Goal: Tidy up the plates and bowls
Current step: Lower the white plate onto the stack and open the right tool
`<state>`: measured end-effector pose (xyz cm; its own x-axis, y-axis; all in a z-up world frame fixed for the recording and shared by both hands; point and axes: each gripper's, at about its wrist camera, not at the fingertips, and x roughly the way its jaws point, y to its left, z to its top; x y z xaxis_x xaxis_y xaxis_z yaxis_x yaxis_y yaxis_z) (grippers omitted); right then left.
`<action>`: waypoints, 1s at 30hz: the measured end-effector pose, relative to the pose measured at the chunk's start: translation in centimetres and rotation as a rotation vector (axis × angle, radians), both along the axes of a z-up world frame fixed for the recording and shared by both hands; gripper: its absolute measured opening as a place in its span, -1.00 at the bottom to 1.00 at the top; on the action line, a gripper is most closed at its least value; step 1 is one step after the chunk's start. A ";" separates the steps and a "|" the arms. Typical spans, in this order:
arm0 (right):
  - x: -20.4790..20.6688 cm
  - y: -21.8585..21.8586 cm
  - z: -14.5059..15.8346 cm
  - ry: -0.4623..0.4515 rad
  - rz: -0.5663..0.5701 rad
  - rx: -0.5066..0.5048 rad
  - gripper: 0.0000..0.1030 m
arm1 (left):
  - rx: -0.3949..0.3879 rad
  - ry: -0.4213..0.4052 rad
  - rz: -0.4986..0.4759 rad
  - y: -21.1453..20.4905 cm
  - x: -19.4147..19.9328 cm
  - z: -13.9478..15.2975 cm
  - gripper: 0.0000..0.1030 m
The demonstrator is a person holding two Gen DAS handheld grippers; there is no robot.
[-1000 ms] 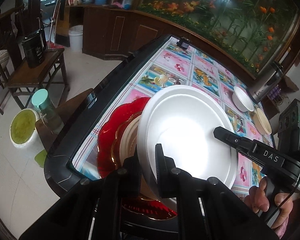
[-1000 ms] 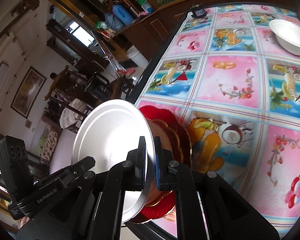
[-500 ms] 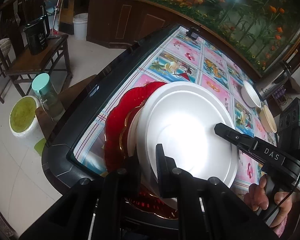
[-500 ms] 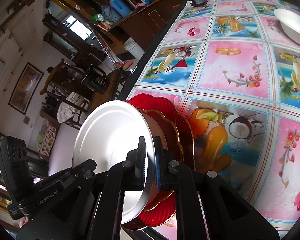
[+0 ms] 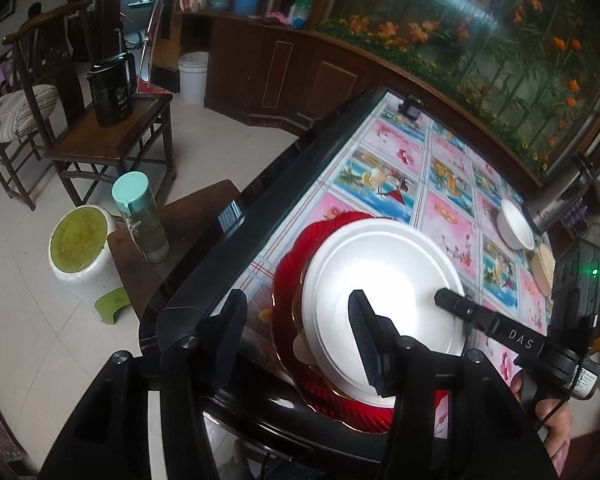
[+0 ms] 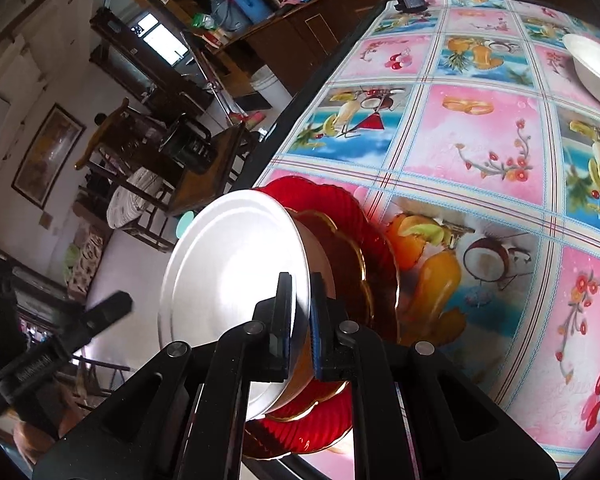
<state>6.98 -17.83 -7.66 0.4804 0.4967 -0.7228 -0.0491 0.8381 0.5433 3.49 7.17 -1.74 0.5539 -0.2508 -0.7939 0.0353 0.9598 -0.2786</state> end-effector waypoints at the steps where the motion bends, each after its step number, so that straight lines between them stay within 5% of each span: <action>1: 0.1 -0.2 -0.2 0.026 0.008 0.029 -0.84 | -0.008 0.000 0.004 0.1 0.0 0.0 0.03; 6: -0.3 -1.6 0.5 0.014 -0.006 0.053 -0.77 | -0.037 0.020 -0.003 -0.3 0.2 -0.3 0.03; 10: -0.4 -1.5 1.1 0.013 0.045 0.075 -0.18 | -0.033 0.005 -0.024 -1.3 0.0 0.3 0.03; 21: -1.6 -4.8 2.3 -0.084 -0.131 0.065 -0.18 | -0.033 -0.011 -0.038 -2.4 -0.4 1.1 0.03; 30: -0.9 -3.2 0.6 -0.041 -0.081 -0.002 -0.18 | -0.020 0.000 -0.071 -3.5 -0.3 0.9 0.03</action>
<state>6.05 -21.03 -7.06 0.5486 0.4536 -0.7023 -0.0032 0.8412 0.5408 3.16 3.71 -0.81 0.5338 -0.3057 -0.7885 0.1034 0.9490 -0.2979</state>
